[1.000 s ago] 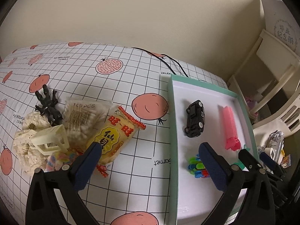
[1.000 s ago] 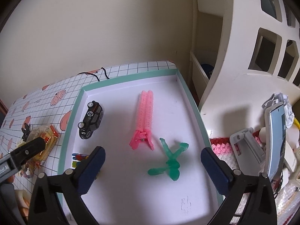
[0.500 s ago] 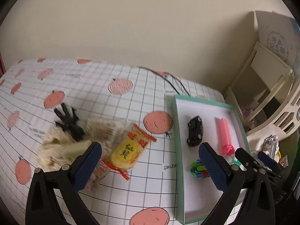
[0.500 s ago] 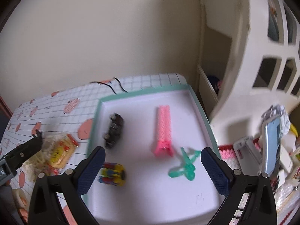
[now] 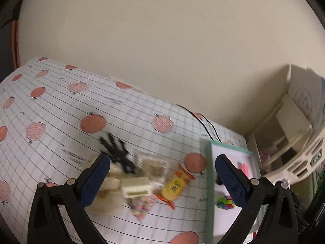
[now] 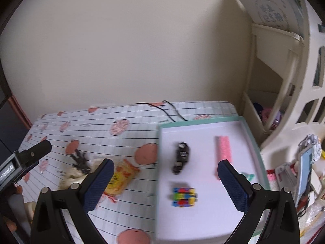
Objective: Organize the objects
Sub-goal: 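Move both tools back toward the pile of items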
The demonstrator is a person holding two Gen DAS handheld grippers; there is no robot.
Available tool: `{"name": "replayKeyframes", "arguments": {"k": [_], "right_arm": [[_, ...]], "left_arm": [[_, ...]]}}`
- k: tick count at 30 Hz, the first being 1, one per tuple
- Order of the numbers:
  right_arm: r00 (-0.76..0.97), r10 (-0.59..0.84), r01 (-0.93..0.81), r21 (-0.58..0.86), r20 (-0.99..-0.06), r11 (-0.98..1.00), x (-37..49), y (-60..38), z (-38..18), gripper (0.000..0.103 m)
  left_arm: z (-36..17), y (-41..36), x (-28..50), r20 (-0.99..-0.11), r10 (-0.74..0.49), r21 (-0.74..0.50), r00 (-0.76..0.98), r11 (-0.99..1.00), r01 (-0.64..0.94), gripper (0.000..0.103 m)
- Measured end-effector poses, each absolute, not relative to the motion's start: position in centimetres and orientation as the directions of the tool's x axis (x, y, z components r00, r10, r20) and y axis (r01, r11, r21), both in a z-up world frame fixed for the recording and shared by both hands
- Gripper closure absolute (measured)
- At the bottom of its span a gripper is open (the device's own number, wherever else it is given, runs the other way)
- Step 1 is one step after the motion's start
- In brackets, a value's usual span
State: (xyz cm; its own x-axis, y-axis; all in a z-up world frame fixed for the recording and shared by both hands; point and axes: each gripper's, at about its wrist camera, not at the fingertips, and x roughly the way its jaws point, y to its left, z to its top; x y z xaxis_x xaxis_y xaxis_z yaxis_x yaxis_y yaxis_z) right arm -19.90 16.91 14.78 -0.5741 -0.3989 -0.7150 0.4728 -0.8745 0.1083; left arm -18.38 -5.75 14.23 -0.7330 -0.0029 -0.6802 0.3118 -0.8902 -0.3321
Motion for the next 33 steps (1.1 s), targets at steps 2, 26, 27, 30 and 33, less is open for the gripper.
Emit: {"name": "replayKeyframes", "arguments": {"k": [2, 26, 27, 30, 33], "right_arm": [[-0.569, -0.407, 0.486, 0.107, -0.715, -0.868, -19.4, 16.0, 14.9, 0.000], [-0.383, -0.438, 0.636, 0.112, -0.813, -0.764, -14.5, 4.2, 9.4, 0.001], [-0.378, -0.437, 0.639, 0.111, -0.816, -0.761, -14.4, 3.8, 9.2, 0.001], [-0.352, -0.430, 0.649, 0.115, -0.831, -0.753, -14.1, 3.0, 8.1, 0.002], [-0.333, -0.408, 0.660, 0.099, -0.850, -0.744, -13.7, 2.4, 6.9, 0.004]], "left_arm": [[14.4, -7.3, -17.9, -0.670, -0.035, -0.318, -0.741, -0.889, 0.330, 0.000], [8.2, -13.9, -19.0, -0.842, -0.019, -0.203, -0.540, -0.915, 0.348, 0.000], [8.0, -14.0, -19.0, -0.845, -0.018, -0.202, -0.534, -0.914, 0.352, 0.000], [6.9, -14.2, -19.2, -0.865, -0.006, -0.207, -0.501, -0.906, 0.369, 0.000], [5.7, -14.3, -19.3, -0.881, 0.011, -0.215, -0.472, -0.900, 0.379, 0.000]]}}
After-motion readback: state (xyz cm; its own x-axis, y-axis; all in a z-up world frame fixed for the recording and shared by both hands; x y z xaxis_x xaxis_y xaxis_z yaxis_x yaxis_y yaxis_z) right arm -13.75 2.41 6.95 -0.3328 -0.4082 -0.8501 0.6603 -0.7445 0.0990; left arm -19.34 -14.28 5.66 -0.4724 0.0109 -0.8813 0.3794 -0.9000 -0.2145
